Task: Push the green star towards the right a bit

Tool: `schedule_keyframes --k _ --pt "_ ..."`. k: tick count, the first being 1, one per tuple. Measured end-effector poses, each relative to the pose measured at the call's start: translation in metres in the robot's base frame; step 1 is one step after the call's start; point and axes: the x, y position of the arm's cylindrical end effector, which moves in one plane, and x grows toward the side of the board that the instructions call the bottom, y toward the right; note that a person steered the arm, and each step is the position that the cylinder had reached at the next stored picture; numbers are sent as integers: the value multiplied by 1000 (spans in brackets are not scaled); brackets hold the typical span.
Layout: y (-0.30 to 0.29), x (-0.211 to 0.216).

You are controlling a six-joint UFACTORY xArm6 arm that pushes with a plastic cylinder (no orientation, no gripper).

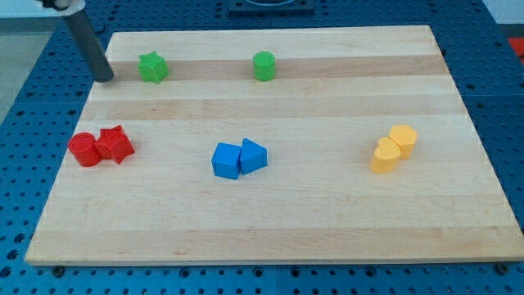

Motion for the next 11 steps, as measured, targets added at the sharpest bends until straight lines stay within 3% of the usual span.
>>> schedule_keyframes --k 4,7,9,11 --pt "42 -23" --pt "46 4" --pt "78 -33" --pt "106 -26"
